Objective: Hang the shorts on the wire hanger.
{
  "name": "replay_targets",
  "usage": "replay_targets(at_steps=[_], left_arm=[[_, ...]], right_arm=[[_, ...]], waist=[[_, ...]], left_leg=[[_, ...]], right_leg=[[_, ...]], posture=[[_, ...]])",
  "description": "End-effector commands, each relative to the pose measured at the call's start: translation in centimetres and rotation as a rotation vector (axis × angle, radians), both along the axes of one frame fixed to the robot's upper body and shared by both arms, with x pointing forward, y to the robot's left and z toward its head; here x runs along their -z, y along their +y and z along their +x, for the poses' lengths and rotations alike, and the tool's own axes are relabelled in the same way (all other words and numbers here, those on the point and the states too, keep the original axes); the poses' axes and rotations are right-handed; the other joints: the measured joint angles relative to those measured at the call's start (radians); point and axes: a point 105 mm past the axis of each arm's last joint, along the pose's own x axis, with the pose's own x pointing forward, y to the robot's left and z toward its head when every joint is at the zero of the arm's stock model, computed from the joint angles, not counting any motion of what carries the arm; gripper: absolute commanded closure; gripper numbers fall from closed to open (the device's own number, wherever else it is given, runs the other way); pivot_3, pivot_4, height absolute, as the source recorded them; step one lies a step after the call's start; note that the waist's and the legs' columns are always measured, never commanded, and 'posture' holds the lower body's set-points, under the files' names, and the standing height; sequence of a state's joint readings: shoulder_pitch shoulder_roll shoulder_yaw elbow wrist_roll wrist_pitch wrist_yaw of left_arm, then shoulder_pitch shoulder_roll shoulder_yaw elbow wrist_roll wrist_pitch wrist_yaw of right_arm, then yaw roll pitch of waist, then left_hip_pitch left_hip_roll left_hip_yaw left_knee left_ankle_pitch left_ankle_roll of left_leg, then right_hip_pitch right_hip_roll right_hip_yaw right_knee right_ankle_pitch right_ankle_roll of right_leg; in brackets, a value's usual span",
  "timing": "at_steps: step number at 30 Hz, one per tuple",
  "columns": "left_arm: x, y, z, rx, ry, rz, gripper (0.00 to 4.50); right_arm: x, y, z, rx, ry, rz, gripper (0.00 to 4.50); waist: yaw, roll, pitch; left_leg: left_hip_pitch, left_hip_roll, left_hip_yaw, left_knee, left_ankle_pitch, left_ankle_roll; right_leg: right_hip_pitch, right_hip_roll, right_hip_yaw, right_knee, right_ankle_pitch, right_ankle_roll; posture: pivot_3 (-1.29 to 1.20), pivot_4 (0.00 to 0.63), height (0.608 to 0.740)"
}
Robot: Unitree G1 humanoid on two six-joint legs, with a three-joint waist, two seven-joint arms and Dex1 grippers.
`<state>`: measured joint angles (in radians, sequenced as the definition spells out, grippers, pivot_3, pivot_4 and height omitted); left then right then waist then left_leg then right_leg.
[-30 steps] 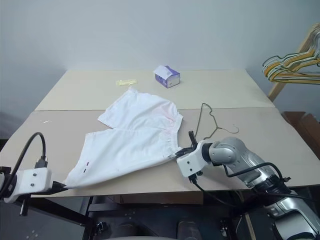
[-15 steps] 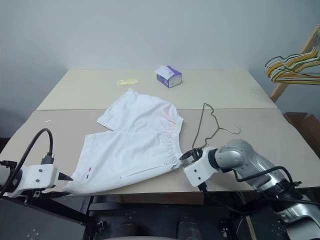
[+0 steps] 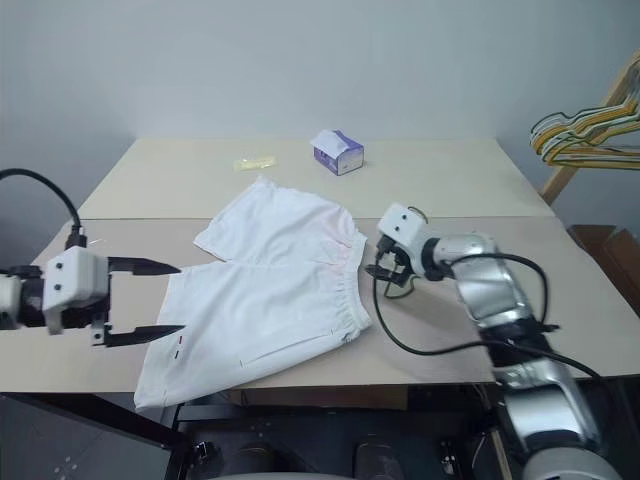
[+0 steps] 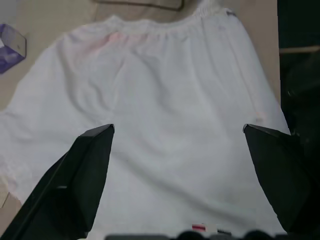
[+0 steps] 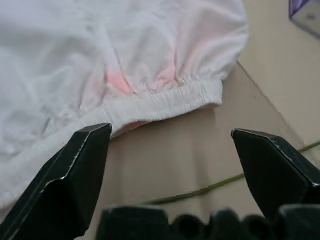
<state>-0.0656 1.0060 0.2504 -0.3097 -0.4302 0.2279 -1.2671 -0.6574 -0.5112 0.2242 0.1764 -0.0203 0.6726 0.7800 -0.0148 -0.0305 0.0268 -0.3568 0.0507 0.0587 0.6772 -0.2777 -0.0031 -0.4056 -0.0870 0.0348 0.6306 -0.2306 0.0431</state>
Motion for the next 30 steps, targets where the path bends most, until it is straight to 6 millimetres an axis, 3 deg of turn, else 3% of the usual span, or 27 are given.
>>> replay_targets(at_steps=[1, 6, 12, 19, 24, 30], left_arm=[[-0.4, -1.3, 0.6, 0.025, -0.038, -0.01, 0.02], [-0.3, -2.3, 0.8, 0.04, -0.051, -0.03, 0.02], [0.3, -1.7, 0.9, 0.03, -0.048, -0.011, 0.02], [0.0, -1.6, 1.4, 0.03, -0.07, -0.005, 0.02], [-0.9, -2.7, 1.4, 0.061, -0.077, -0.095, 0.02], [-1.6, -4.0, 1.5, 0.086, -0.075, -0.197, 0.02]], right_arm=[[0.5, -1.1, 1.3, 0.122, 0.007, -0.028, 0.0], [2.4, -2.9, 0.9, 0.181, 0.036, -0.092, 0.0], [4.3, -6.5, -1.1, 0.222, 0.087, -0.182, 0.0], [3.5, -10.3, -2.7, 0.303, 0.085, -0.204, 0.0], [1.4, -8.7, -2.2, 0.297, 0.065, -0.039, 0.0], [0.9, -5.9, -0.7, 0.222, 0.024, 0.024, 0.0]], waist=[[0.001, 0.0, 0.0], [0.0, 0.0, 0.0], [0.0, 0.0, 0.0], [0.002, 0.0, 0.0], [-0.012, 0.0, 0.0], [-0.038, 0.0, 0.0]], left_leg=[[0.0, 0.0, 0.0, 0.0, 0.0, 0.0], [-0.001, 0.0, 0.0, 0.0, 0.0, 0.0], [0.0, -0.001, -0.001, 0.0, 0.0, 0.0], [0.002, -0.001, -0.001, 0.0, 0.0, 0.0], [0.002, -0.001, 0.0, 0.0, 0.0, 0.0], [0.002, -0.001, -0.001, 0.0, 0.0, 0.0]], right_leg=[[0.0, 0.0, 0.0, 0.0, 0.0, 0.0], [0.0, 0.0, 0.0, -0.001, 0.0, 0.001], [0.0, 0.0, 0.0, -0.001, 0.0, 0.001], [0.003, -0.001, 0.0, -0.001, 0.0, 0.001], [0.002, 0.0, 0.001, -0.001, 0.001, 0.001], [0.002, 0.0, 0.002, -0.001, 0.001, 0.002]], posture=[[0.04, 0.0, 0.74], [0.05, 0.0, 0.74], [0.03, 0.0, 0.74], [0.01, 0.0, 0.74], [0.0, 0.0, 0.74], [-0.01, 0.0, 0.74]])
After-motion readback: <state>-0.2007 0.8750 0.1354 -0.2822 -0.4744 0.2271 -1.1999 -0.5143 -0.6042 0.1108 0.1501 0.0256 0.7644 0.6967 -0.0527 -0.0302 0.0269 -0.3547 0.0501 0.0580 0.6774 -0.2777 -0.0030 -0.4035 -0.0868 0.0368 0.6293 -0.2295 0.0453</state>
